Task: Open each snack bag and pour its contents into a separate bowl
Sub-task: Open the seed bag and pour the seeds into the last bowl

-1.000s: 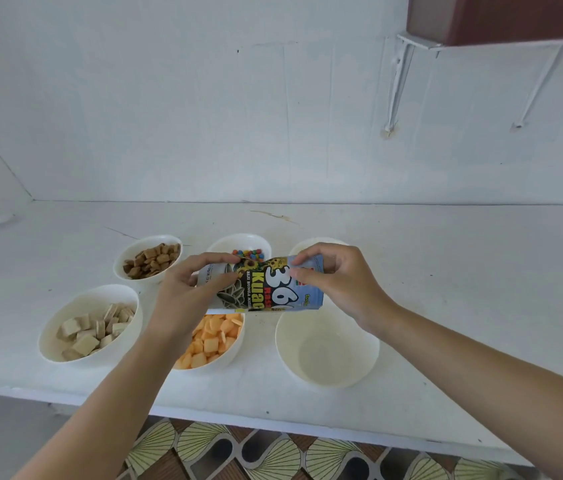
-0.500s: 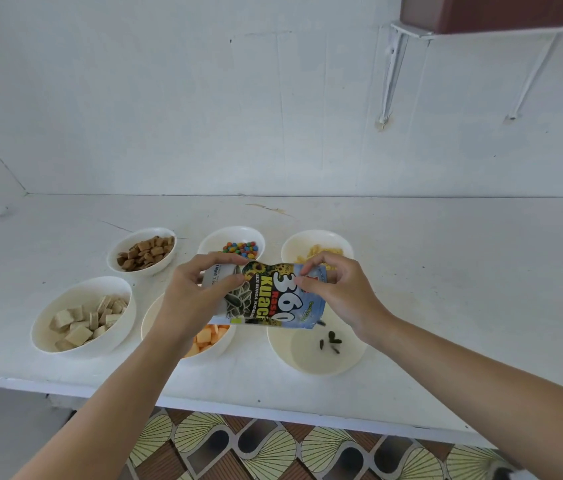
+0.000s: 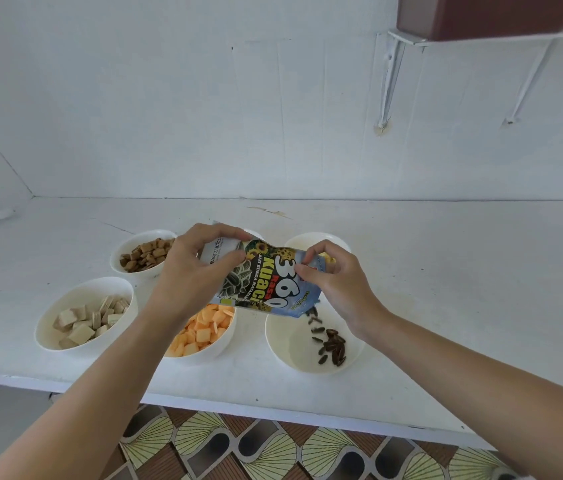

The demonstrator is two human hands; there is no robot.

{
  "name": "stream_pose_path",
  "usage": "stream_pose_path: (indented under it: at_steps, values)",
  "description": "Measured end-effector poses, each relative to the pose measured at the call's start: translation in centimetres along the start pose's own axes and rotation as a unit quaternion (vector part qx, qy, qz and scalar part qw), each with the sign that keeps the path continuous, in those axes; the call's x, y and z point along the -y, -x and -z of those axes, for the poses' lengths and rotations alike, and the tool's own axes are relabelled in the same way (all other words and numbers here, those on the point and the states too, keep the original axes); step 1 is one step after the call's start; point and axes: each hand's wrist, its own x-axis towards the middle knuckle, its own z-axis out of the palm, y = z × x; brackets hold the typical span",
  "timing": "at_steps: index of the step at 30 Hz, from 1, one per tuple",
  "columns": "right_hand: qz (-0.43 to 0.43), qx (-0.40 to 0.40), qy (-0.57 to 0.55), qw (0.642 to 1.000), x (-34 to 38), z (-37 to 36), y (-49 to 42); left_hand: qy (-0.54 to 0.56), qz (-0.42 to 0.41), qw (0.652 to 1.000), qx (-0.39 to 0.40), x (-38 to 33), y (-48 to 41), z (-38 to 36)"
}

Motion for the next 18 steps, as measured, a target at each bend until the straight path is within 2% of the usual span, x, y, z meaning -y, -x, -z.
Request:
stream_pose_path:
  at_steps: [7,18]
  values:
    - [-0.011,0.009,0.018,1.000,-1.4,0.1,0.6,-0.016,0.011,1.000,-0.003,0.7,0.6,-0.6]
    - [0.064,0.010,-0.017,0.998,2.3,-0.8,-0.7,-0.005,-0.043,0.998,-0.036,-2.8,-1.2,1.3]
